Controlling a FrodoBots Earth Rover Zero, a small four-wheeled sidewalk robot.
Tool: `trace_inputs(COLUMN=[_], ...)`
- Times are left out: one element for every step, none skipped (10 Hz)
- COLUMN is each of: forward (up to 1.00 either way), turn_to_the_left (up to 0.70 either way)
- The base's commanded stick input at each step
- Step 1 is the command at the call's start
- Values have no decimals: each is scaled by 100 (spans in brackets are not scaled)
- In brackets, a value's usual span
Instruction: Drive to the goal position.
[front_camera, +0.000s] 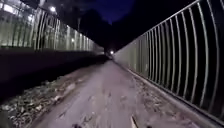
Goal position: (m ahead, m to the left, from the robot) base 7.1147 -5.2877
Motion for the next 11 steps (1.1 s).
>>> trace_inputs(forward=[30,30,30,30,30,30,30,30,30,30,30], turn_to_the_left=[1,1,1,1,1,1,1,1,1,1,1])
